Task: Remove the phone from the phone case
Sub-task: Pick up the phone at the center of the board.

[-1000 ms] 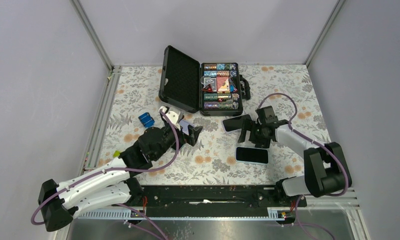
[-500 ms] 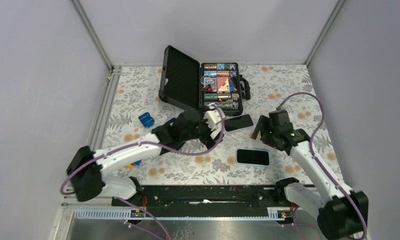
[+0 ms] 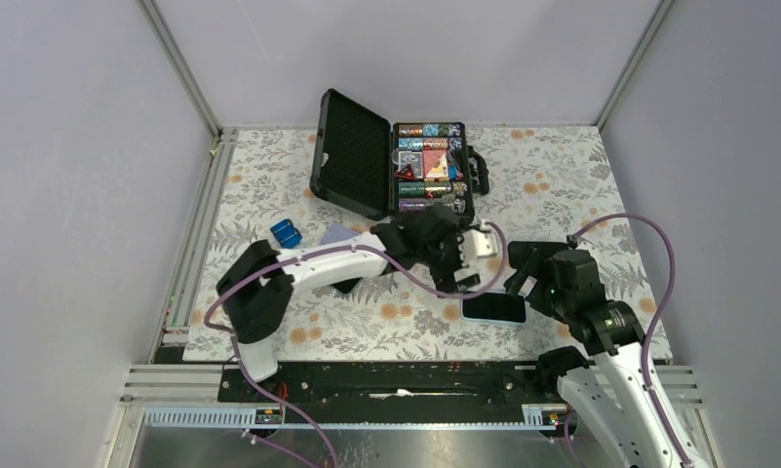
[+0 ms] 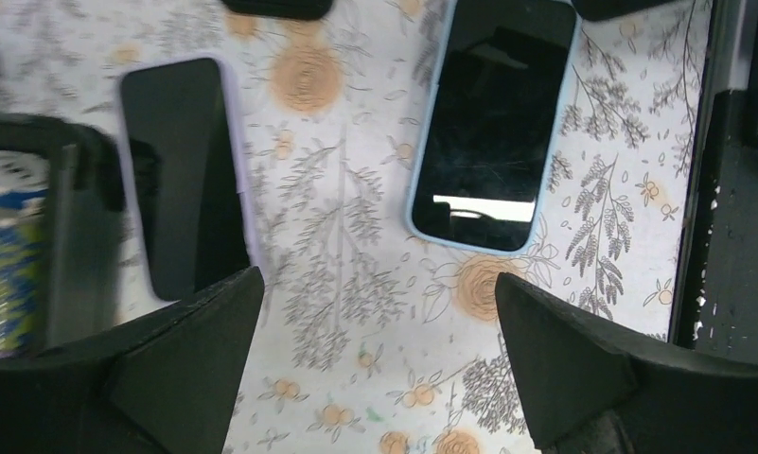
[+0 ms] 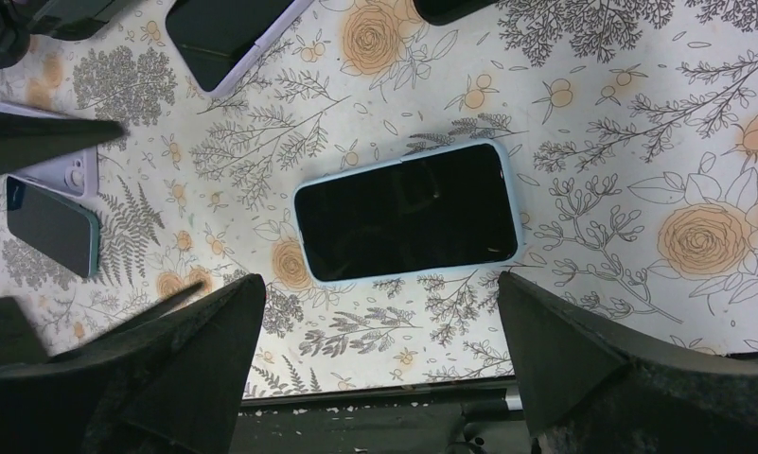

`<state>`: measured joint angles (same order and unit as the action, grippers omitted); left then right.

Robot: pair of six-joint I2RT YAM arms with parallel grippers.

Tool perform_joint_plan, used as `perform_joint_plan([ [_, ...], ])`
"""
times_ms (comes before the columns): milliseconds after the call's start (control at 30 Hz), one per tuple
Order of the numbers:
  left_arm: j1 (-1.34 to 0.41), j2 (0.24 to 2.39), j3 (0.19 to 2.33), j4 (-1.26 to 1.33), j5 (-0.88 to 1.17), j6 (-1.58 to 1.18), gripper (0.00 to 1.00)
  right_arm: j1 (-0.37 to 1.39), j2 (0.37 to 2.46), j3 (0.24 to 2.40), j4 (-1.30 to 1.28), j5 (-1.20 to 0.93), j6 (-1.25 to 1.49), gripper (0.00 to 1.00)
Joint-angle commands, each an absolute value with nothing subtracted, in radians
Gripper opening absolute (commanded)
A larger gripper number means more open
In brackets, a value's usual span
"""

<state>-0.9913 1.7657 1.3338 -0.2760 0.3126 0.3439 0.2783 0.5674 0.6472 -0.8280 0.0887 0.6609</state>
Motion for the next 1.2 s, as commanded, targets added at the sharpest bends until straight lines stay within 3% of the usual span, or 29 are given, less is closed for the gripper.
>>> perform_joint_plan([
  [0, -1.074, 1.842, 1.358, -0.222, 0.270, 0.430, 0.99, 0.275, 0.569, 0.694, -0.879, 0.122, 0.676, 1.00],
  [433, -1.164, 2.035, 1.405, -0.158, 0.255, 0.470, 0.99, 0.275, 0.384, 0.890, -1.095, 0.364, 0.717, 0.99],
  [533, -1.164, 2.048, 1.396, -0.118, 0.247, 0.464, 0.99, 0.275, 0.358, 0.884, -1.114, 0.427, 0.727, 0.92],
  [733, -1.161, 2.084, 1.438, -0.122, 0.219, 0.465, 0.99, 0.275, 0.318, 0.846, -1.126, 0.441, 0.746, 0.91],
  [1000, -1.108, 2.149, 1.603, -0.476, 0.395, 0.449, 0.97, 0.275, 0.293, 0.932, -1.177, 0.482, 0.753, 0.94],
  [1167, -1.104, 2.153, 1.577, -0.497, 0.355, 0.448, 0.95, 0.275, 0.300, 0.960, -1.177, 0.489, 0.755, 0.94],
])
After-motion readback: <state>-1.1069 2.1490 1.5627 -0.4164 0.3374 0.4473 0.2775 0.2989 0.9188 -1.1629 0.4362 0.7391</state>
